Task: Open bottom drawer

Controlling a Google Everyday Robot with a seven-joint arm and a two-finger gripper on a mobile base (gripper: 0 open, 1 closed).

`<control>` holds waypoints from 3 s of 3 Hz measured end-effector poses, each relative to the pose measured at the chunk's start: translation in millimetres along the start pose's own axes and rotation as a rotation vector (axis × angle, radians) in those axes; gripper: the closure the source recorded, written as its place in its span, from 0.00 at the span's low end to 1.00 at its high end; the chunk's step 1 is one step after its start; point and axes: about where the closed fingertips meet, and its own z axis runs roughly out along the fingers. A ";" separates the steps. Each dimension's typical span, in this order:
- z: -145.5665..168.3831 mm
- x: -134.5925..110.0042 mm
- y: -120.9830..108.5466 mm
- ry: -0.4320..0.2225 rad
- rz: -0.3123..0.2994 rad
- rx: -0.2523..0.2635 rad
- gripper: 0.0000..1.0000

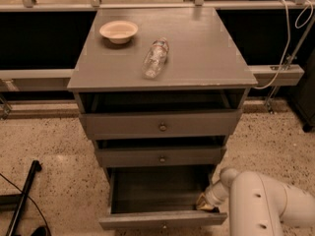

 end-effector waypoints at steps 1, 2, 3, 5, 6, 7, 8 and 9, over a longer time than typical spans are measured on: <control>-1.8 3.5 21.5 -0.040 0.023 -0.042 0.81; 15.8 2.6 43.6 -0.131 0.014 -0.090 0.98; 19.2 0.8 53.6 -0.154 0.004 -0.120 1.00; 31.1 -28.4 61.4 -0.139 -0.059 -0.146 1.00; 43.7 -42.3 78.5 -0.133 -0.068 -0.178 1.00; 54.4 -53.1 100.1 -0.145 -0.063 -0.234 1.00; 54.7 -55.7 106.9 -0.151 -0.058 -0.251 1.00; 30.8 -65.9 117.1 -0.199 -0.069 -0.234 1.00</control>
Offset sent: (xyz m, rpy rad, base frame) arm -0.0918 0.0105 -0.0208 0.2812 0.1782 0.0857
